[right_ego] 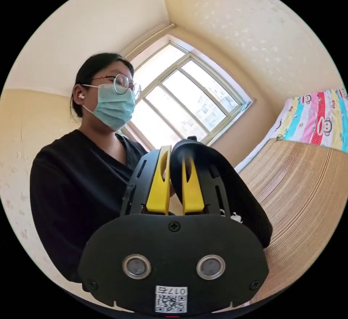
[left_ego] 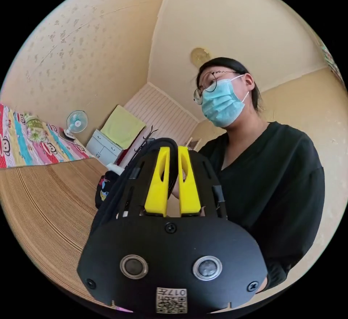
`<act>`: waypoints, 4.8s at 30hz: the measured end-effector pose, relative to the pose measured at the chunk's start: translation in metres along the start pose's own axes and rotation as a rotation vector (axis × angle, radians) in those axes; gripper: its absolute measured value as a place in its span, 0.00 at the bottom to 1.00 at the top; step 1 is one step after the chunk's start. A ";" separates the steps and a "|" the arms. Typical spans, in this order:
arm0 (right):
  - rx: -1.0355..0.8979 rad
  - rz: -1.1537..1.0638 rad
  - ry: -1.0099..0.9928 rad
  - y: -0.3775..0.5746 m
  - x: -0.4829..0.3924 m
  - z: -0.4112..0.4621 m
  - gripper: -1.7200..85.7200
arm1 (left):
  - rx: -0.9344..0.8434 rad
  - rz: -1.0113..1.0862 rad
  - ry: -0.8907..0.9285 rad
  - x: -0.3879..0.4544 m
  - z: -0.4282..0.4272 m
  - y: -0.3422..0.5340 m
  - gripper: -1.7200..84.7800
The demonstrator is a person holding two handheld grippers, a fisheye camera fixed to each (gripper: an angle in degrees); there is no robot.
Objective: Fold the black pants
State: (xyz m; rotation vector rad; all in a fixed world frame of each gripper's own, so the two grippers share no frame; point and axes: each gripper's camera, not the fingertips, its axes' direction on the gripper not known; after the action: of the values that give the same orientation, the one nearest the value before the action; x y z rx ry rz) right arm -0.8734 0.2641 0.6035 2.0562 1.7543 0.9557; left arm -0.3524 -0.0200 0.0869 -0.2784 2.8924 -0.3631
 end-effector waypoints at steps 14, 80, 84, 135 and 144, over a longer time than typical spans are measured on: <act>-0.201 0.390 0.527 -0.054 0.282 0.051 0.02 | -0.196 -0.529 -0.593 -0.233 -0.029 0.000 0.07; -0.839 0.994 0.851 0.047 0.362 0.194 0.03 | 0.205 -0.947 -1.376 -0.248 -0.021 0.490 0.05; -0.573 1.024 0.977 0.025 0.250 0.099 0.03 | -0.162 -0.628 -1.210 -0.278 0.090 0.464 0.01; 0.079 0.393 0.714 -0.207 -0.137 -0.047 0.10 | -0.116 -0.280 -1.302 -0.299 0.396 0.678 0.01; 0.727 0.887 1.294 -0.126 -0.095 -0.126 0.14 | -0.238 -0.203 -1.135 -0.376 0.393 0.651 0.06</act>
State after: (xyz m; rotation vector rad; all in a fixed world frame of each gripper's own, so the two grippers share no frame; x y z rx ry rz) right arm -1.0549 0.1768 0.5935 3.1216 1.6911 2.6983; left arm -0.0041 0.5914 -0.3864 -0.5826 1.7787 0.1123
